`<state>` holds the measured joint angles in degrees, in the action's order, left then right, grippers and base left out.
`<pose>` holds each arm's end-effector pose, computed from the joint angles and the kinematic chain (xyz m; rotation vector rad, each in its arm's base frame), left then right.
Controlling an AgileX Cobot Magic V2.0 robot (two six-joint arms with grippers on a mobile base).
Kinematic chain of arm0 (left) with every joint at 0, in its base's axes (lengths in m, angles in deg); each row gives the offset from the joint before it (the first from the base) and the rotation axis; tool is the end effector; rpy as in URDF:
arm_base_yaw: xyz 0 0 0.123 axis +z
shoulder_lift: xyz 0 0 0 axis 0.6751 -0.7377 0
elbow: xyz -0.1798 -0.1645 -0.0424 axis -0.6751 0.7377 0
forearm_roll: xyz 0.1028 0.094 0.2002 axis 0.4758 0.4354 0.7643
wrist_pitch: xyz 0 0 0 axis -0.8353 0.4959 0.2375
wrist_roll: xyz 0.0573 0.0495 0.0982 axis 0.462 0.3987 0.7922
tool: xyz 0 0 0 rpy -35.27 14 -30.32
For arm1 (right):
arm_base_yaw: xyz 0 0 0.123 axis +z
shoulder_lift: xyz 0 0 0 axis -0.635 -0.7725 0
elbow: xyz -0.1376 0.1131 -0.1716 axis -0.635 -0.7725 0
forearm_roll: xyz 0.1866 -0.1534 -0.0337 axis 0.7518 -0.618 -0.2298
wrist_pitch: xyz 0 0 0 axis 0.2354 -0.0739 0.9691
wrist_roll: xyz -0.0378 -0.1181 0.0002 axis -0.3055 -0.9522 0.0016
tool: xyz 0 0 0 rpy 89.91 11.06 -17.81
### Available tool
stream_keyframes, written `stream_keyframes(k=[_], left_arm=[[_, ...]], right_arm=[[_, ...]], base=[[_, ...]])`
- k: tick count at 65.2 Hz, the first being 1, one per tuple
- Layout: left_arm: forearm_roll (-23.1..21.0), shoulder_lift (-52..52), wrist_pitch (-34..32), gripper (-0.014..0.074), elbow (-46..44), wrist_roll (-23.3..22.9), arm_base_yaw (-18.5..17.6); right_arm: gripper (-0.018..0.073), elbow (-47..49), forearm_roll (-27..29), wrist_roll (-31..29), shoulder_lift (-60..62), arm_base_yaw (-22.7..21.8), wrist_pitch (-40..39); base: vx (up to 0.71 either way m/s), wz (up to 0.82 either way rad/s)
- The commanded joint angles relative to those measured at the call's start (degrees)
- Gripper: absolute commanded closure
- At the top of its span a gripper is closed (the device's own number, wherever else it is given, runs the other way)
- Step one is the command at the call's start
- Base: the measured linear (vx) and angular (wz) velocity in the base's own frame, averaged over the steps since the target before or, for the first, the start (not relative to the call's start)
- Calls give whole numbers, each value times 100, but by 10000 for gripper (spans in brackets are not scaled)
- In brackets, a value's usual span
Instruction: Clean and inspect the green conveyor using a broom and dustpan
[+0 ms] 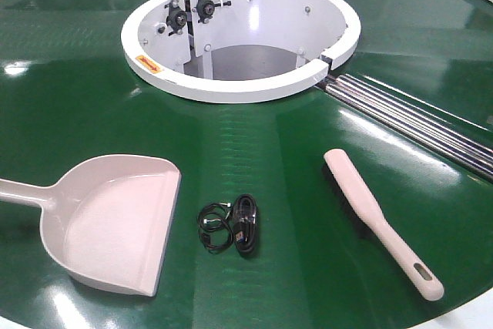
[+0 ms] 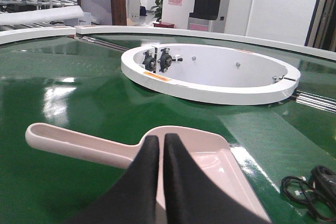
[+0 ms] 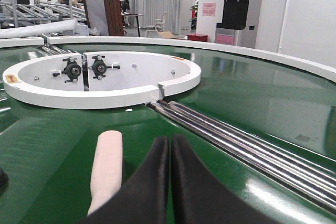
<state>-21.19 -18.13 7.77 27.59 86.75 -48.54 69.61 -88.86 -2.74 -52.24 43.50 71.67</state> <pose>0.1191 -0.0126 0.1966 0.0507 1.5867 -0.1148 0.1196 0.0081 0.2017 -0.1018 1.5426 0.0030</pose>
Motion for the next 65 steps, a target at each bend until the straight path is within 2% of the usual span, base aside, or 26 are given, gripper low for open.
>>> stream_keyframes(k=[1,65], left_arm=[[-42,78,-400,602,58,-44,20],[-42,78,-432,603,58,-44,20]], right_arm=[[568,-20,-29,-9,67,1,-387],[568,-20,-29,-9,62,1,-387]], base=[[0,0],[0,0]])
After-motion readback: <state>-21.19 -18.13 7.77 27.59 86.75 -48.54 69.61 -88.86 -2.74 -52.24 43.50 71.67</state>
